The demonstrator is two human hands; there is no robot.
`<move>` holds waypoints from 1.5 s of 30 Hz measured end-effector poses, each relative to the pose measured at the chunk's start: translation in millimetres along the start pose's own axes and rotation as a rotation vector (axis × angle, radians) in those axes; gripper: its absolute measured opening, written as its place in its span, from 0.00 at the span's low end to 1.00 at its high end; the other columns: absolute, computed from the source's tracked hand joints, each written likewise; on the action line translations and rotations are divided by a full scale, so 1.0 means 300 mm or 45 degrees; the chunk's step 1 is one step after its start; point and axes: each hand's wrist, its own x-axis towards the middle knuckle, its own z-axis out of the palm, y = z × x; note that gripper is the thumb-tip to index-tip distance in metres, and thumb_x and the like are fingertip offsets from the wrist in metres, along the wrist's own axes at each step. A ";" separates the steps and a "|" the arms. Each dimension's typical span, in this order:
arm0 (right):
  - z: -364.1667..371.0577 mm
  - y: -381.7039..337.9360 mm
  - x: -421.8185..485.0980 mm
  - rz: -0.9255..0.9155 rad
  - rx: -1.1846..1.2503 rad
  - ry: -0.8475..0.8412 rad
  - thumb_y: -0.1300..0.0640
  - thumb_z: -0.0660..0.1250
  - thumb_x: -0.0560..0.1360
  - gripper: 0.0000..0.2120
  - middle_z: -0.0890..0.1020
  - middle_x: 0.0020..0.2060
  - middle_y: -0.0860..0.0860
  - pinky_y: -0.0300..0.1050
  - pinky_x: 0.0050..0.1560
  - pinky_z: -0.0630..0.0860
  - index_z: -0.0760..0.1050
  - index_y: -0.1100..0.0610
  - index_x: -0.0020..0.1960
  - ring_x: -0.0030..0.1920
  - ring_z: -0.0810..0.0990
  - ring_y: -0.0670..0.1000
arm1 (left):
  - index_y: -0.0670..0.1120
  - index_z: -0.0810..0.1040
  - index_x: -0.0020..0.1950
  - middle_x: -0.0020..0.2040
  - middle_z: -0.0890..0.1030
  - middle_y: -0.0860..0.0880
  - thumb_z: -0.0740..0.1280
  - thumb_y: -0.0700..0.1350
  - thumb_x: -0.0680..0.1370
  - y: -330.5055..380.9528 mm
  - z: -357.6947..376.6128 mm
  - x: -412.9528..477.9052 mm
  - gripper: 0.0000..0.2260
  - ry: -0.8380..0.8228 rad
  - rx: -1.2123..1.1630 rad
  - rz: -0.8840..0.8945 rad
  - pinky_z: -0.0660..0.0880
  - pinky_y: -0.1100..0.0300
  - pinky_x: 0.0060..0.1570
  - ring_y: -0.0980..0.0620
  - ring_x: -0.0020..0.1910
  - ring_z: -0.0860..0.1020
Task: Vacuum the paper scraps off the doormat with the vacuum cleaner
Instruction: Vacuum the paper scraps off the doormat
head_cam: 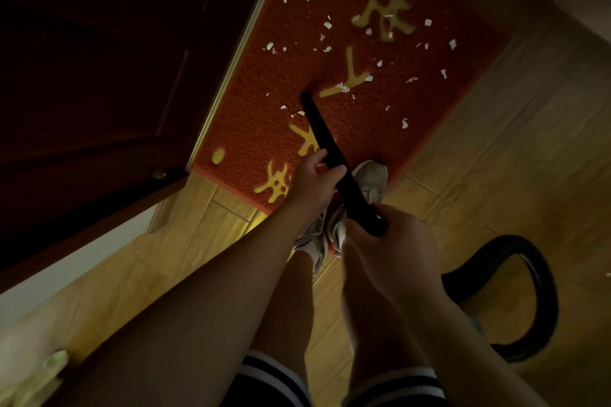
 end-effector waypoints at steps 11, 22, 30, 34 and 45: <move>-0.017 -0.005 -0.032 0.020 -0.045 -0.040 0.49 0.72 0.74 0.11 0.77 0.24 0.48 0.42 0.24 0.68 0.75 0.50 0.36 0.25 0.75 0.47 | 0.52 0.71 0.76 0.69 0.77 0.49 0.68 0.66 0.61 -0.045 0.011 -0.030 0.44 0.067 0.019 -0.025 0.78 0.43 0.64 0.48 0.63 0.80; 0.022 -0.029 -0.042 -0.039 -0.091 -0.074 0.49 0.70 0.74 0.11 0.76 0.23 0.49 0.38 0.22 0.63 0.76 0.52 0.36 0.22 0.71 0.48 | 0.48 0.69 0.78 0.70 0.75 0.46 0.70 0.56 0.69 -0.049 -0.036 -0.066 0.38 0.062 -0.079 -0.077 0.77 0.44 0.65 0.46 0.64 0.79; 0.089 -0.055 -0.037 -0.073 -0.125 -0.056 0.48 0.69 0.75 0.09 0.78 0.25 0.49 0.46 0.24 0.69 0.79 0.52 0.40 0.24 0.74 0.50 | 0.47 0.70 0.77 0.68 0.77 0.46 0.70 0.55 0.69 -0.070 -0.103 -0.050 0.36 0.066 -0.125 -0.047 0.79 0.46 0.63 0.47 0.59 0.82; 0.122 -0.076 -0.032 -0.080 -0.081 -0.061 0.49 0.69 0.76 0.10 0.78 0.25 0.50 0.50 0.25 0.72 0.78 0.53 0.39 0.23 0.74 0.50 | 0.47 0.68 0.78 0.70 0.76 0.46 0.72 0.51 0.75 -0.077 -0.140 -0.030 0.32 0.036 -0.122 -0.048 0.77 0.46 0.65 0.46 0.63 0.80; 0.162 -0.144 -0.015 -0.144 -0.064 -0.046 0.49 0.71 0.73 0.15 0.75 0.22 0.48 0.38 0.22 0.63 0.74 0.55 0.32 0.23 0.72 0.50 | 0.47 0.70 0.77 0.69 0.77 0.47 0.71 0.51 0.74 -0.074 -0.216 0.003 0.32 0.071 -0.141 -0.003 0.80 0.50 0.62 0.49 0.62 0.81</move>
